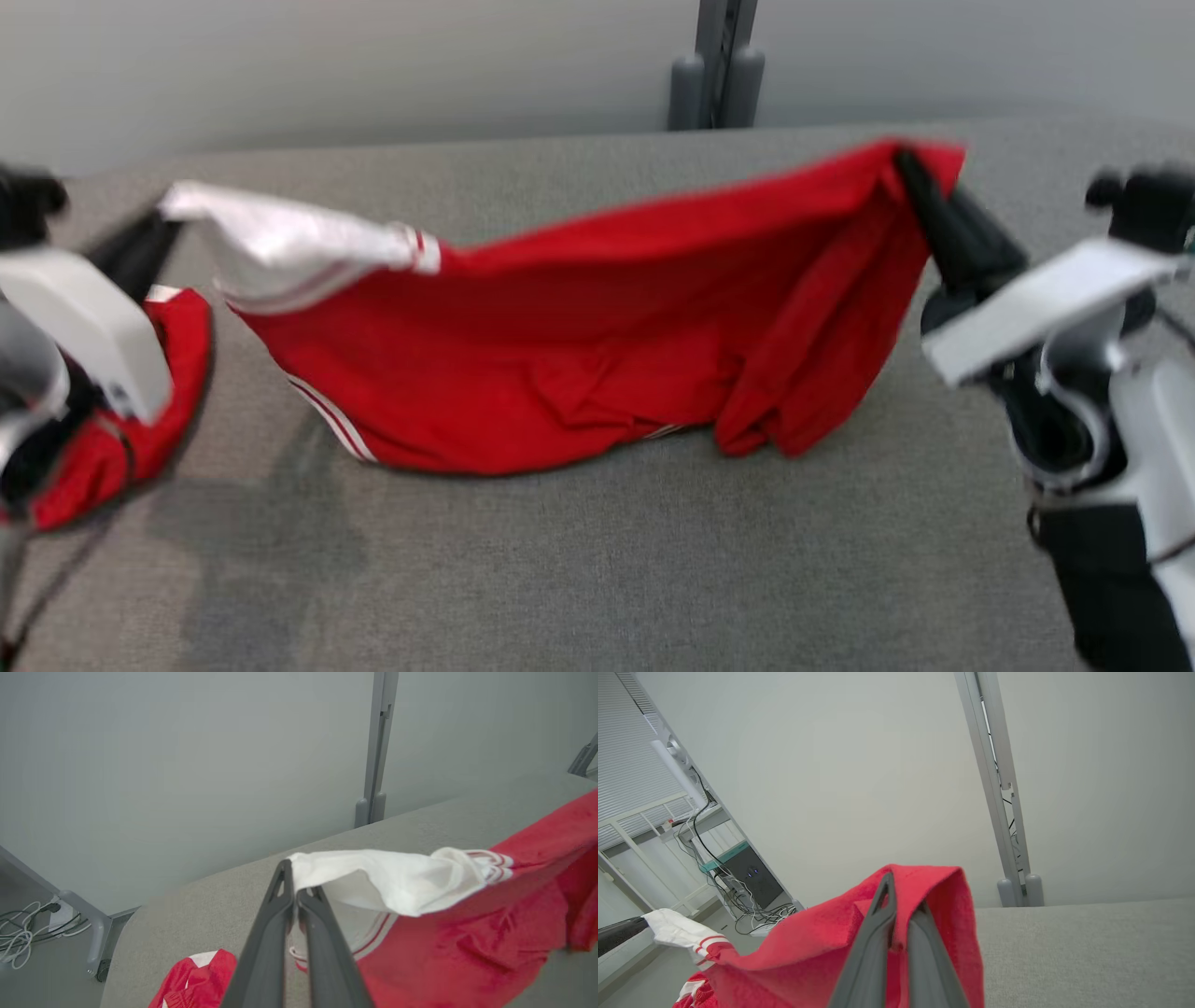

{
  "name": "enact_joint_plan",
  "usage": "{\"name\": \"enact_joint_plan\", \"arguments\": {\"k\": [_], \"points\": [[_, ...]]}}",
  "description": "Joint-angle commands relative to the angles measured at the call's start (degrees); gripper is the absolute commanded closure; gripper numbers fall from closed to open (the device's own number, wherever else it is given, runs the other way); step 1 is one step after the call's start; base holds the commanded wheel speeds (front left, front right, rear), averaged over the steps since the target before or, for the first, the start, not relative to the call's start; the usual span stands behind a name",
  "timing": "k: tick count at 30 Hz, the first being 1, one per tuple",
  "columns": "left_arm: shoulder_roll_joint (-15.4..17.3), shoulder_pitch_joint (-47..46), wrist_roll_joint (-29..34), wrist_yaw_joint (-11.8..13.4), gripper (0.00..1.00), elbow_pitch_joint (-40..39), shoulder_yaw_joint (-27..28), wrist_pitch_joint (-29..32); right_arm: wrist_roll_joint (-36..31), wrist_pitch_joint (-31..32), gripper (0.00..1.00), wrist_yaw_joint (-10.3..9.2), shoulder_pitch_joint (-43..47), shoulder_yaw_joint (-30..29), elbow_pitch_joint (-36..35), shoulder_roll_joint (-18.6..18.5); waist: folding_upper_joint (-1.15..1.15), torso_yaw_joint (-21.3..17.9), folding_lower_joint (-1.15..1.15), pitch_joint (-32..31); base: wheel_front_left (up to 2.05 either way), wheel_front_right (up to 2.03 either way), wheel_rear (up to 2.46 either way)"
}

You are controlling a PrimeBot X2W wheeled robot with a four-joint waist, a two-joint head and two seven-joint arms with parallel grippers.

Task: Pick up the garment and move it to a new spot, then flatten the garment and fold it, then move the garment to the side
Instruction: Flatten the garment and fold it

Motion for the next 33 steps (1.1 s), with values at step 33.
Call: {"name": "enact_joint_plan", "arguments": {"k": [33], "points": [[1.6,-68.8,-7.5,-0.8,1.0,41.9,-22.7,-23.8,6.4,-15.9,1.0,0.01,-65.3,8.5,40.0,-3.1,0.0,-1.3,0.0,27.5,0.0,0.0,0.0]]}}
